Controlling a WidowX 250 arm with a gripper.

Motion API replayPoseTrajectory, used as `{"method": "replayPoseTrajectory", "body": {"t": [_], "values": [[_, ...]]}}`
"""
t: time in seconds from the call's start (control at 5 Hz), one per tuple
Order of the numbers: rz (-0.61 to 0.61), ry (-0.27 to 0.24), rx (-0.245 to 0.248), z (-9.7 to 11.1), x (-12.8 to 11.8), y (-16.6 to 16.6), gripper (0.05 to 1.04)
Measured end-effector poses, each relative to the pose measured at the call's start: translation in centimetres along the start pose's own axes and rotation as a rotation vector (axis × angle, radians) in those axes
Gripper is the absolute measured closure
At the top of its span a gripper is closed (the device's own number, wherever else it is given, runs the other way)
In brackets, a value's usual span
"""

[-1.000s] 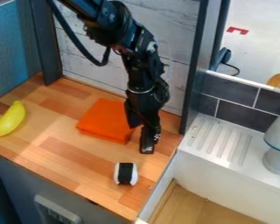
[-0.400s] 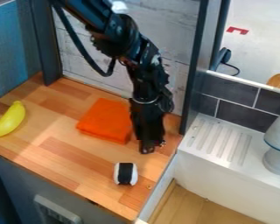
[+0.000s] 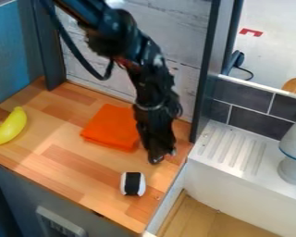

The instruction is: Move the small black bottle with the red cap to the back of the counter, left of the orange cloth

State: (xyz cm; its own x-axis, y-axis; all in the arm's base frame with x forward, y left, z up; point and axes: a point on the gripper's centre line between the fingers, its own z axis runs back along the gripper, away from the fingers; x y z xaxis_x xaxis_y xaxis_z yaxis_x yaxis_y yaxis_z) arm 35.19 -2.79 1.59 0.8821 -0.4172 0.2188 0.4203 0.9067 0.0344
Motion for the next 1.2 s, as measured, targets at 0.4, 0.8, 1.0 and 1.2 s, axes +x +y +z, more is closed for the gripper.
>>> {"method": "replayPoseTrajectory", "body": {"t": [0.4, 0.8, 1.0, 1.2], "values": [[0.174, -0.031, 0.01, 3.2, -2.2, 4.4, 0.714], [0.406, -0.075, 0.066, 5.0, -3.4, 13.3, 0.714], [0.543, -0.105, 0.085, 5.4, -4.4, 18.2, 0.714], [0.609, -0.055, 0.107, 4.4, -5.6, 21.6, 0.714]]}}
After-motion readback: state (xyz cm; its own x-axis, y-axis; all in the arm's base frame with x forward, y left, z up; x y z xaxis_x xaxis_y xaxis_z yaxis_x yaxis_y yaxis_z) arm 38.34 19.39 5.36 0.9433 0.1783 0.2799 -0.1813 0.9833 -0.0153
